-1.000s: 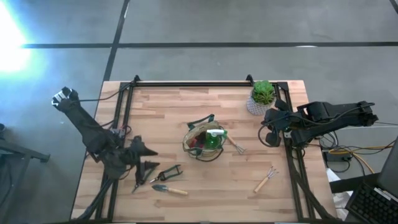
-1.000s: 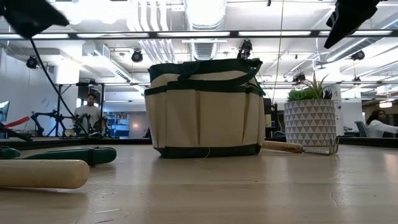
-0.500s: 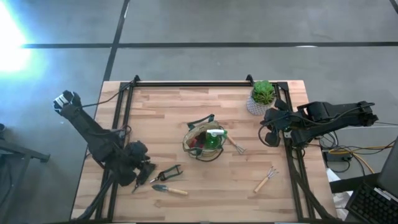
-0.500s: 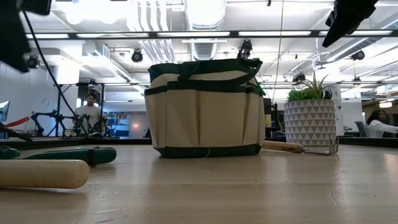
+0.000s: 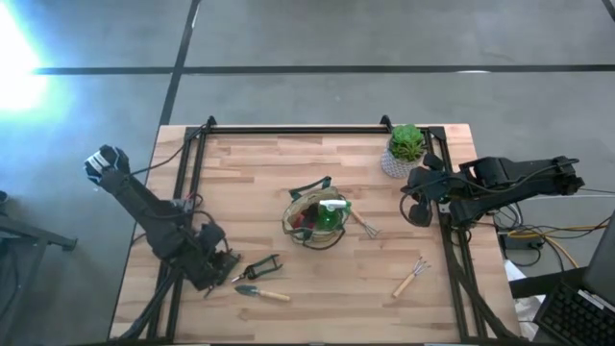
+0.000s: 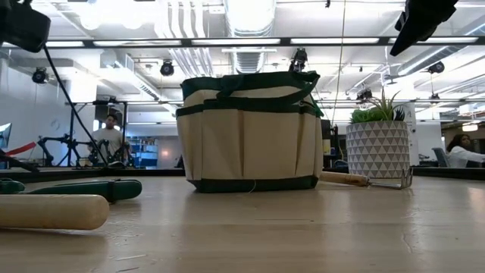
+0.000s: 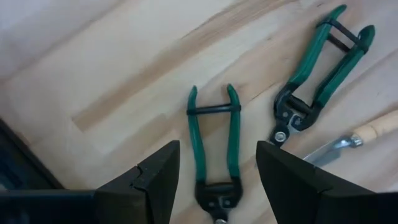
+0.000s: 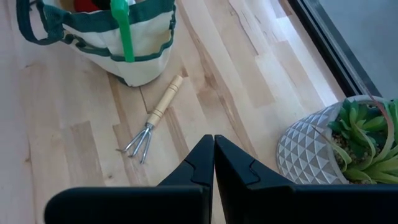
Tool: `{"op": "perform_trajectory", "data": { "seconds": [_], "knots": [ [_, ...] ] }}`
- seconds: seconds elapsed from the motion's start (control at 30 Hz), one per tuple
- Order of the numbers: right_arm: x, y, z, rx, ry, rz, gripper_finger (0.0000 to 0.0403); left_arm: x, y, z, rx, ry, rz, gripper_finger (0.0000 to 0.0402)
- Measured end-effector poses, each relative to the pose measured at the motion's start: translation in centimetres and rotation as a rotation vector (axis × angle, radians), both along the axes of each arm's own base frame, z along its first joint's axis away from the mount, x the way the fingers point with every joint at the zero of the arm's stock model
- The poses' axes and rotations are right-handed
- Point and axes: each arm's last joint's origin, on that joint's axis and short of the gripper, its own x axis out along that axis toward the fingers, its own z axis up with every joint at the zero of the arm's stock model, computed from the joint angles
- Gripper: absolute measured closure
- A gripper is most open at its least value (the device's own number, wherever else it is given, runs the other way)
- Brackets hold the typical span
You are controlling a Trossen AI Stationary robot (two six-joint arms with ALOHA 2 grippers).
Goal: Pick & Place Garden tools in Gardening bag
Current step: Put the left green fruit pruner into the light brown gardening bag
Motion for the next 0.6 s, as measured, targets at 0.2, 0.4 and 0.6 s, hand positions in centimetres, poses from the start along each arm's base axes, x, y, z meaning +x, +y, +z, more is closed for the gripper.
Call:
{"op": "perform_trajectory", "data": {
  "seconds": [0.2, 0.4, 0.6],
  "knots": [
    [0.0, 0.0, 0.0, 0.000, -0.002, 0.000, 0.0394, -0.1, 0.5, -0.1, 0.072, 0.038, -0.077, 0.0188],
    [0.0, 0.0, 0.0, 0.000, -0.002, 0.000, 0.0394, 0.2, 0.3, -0.6, 0.096, 0.059, -0.101, 0.0190],
    [0.0, 0.0, 0.0, 0.000, -0.002, 0.000, 0.0394, 0.7, 0.3, -1.1, 0.104, 0.095, -0.084, 0.0190]
  ]
}}
